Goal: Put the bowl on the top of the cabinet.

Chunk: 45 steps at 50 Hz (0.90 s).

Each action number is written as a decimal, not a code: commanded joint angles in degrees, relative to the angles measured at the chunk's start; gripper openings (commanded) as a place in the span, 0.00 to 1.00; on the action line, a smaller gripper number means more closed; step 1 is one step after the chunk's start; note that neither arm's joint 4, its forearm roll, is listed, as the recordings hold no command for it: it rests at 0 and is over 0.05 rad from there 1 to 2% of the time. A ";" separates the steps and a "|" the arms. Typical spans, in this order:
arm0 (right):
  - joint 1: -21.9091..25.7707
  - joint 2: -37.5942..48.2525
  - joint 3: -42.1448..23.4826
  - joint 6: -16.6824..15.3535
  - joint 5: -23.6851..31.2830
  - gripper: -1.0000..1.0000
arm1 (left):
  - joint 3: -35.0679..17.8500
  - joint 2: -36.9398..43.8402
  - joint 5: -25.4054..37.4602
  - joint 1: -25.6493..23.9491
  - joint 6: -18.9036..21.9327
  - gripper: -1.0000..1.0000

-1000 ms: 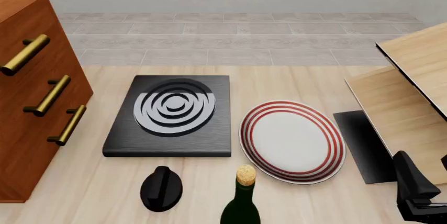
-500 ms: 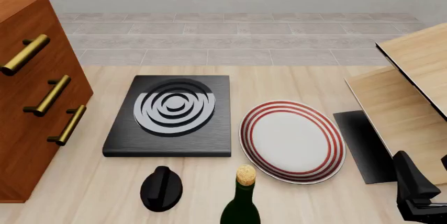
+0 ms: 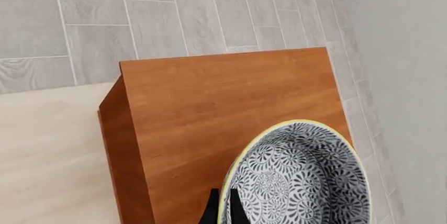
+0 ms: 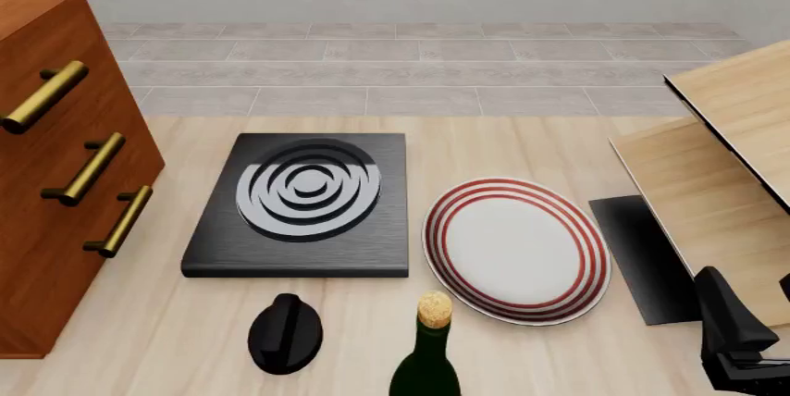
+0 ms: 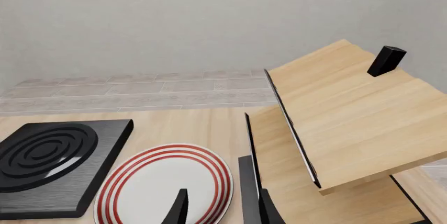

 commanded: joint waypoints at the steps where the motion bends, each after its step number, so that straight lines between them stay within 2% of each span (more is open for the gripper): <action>1: 0.00 0.00 0.00 0.00 0.00 1.00 | 2.28 0.91 -1.05 0.21 0.20 0.00; 7: 0.00 0.00 0.00 0.00 0.00 1.00 | 2.83 0.73 -1.86 -1.19 -0.37 0.00; 8: 0.00 0.00 0.00 0.00 0.00 1.00 | 2.28 0.68 -1.78 -1.17 -0.12 1.00; 18: 0.00 0.00 0.00 0.00 0.00 1.00 | 2.67 0.22 -2.22 -3.59 -1.39 1.00; 32: 0.00 0.00 0.00 0.00 0.00 1.00 | 1.74 -1.25 -1.80 -3.08 -1.93 1.00; 45: 0.00 0.00 0.00 0.00 0.00 1.00 | -2.73 -5.04 0.63 -3.67 -3.15 1.00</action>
